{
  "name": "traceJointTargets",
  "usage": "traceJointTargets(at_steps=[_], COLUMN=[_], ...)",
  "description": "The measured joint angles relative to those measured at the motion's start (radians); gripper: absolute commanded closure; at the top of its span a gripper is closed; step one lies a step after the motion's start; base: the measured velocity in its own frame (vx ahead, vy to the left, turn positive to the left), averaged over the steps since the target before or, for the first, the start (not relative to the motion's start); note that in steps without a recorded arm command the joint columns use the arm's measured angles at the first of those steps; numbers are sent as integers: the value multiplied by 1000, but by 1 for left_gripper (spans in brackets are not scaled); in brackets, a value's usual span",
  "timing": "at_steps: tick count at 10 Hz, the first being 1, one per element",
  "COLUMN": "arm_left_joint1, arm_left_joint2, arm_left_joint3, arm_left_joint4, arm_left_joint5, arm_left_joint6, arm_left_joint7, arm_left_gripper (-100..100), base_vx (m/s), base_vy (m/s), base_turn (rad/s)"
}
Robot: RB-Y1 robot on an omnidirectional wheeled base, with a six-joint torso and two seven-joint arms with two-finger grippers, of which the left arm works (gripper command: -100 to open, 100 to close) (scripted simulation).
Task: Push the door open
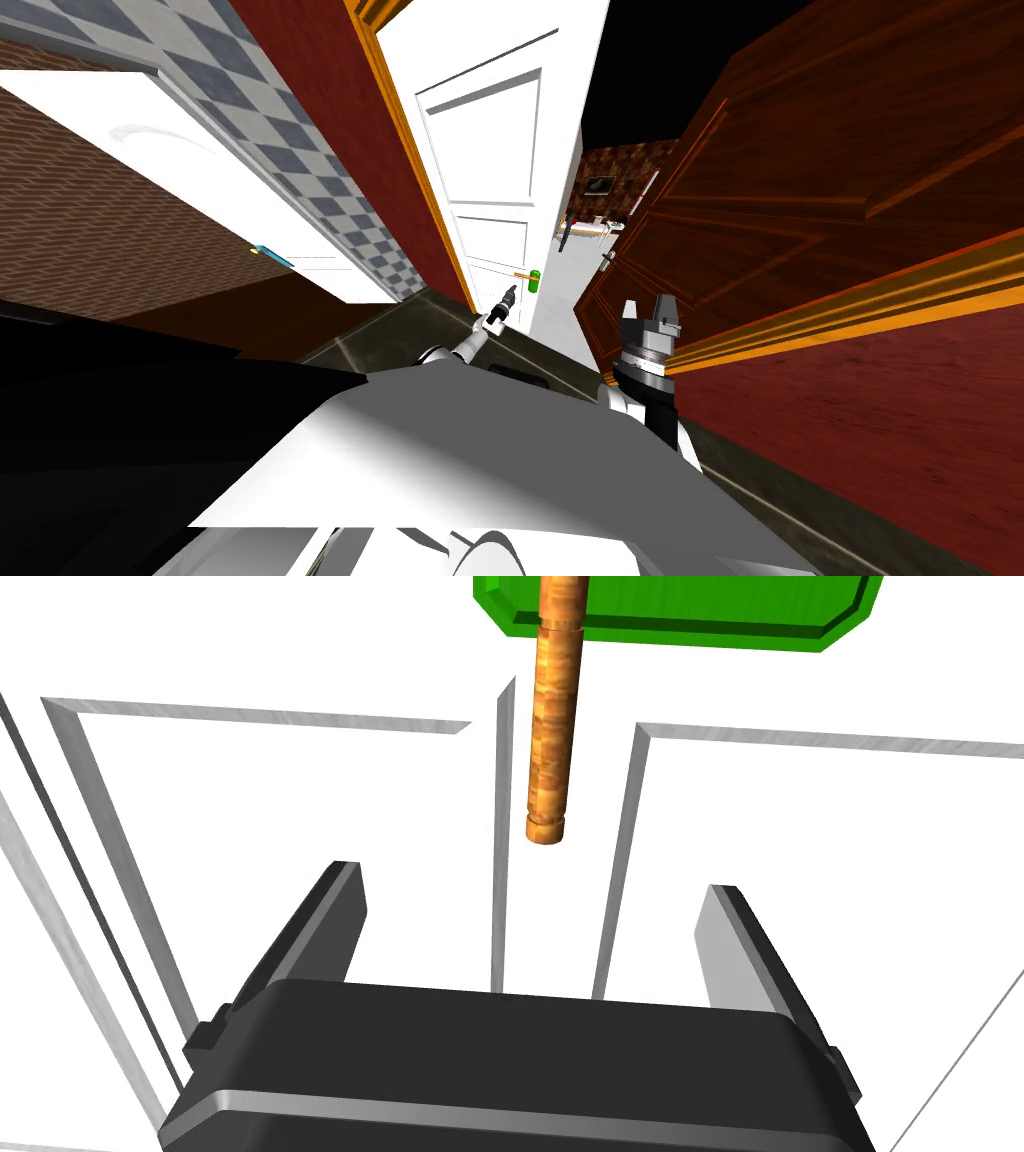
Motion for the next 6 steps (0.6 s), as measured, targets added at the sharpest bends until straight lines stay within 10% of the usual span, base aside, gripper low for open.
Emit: traceJointTargets(at_steps=[6], arm_left_joint1=[-1], arm_left_joint2=[23], arm_left_joint3=[12], arm_left_joint4=[9], arm_left_joint5=[3], arm_left_joint6=[-6], arm_left_joint7=[-4], arm_left_gripper=[-100], base_vx=[185], base_vy=[-50], base_turn=[-20])
